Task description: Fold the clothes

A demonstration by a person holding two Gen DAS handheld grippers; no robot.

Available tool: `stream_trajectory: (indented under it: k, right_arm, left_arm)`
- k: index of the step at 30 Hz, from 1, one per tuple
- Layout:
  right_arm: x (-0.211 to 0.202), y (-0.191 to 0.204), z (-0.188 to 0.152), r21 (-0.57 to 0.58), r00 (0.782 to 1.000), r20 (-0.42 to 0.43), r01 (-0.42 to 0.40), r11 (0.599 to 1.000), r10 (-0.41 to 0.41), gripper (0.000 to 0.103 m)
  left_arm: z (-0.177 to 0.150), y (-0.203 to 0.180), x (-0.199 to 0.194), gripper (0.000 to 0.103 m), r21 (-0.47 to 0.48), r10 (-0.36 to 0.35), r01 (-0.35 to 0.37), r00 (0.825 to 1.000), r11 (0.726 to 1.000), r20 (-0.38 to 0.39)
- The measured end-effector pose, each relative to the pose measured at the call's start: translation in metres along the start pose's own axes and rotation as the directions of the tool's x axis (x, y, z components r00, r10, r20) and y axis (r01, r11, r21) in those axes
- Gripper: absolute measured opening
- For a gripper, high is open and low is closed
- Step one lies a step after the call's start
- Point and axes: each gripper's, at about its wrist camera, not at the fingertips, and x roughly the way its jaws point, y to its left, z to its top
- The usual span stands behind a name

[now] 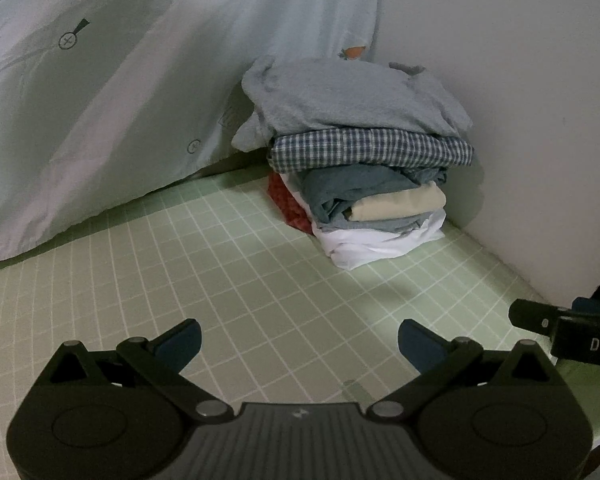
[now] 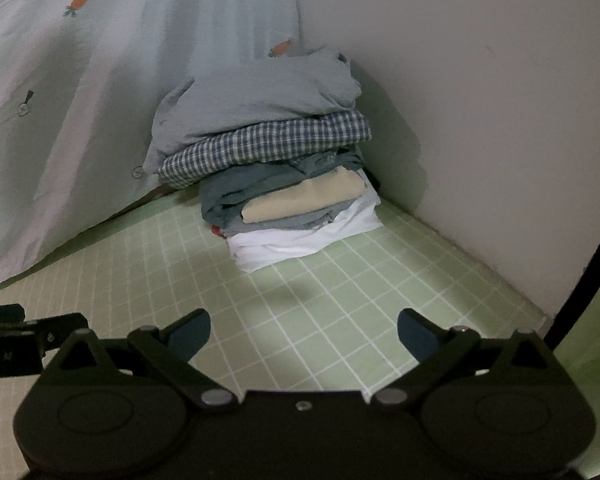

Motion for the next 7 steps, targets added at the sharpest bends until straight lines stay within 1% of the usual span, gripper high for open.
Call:
stream_trajectory:
  k: [7]
  right_arm:
    - [0.0008, -0.0022, -0.0001, 0.008, 1.0, -0.009, -0.001, 1.0, 0.001, 0.101]
  left_arm:
    - [0.001, -0.0002, 0.0, 0.103, 0.003, 0.003, -0.003, 1.0, 1.0, 0.0]
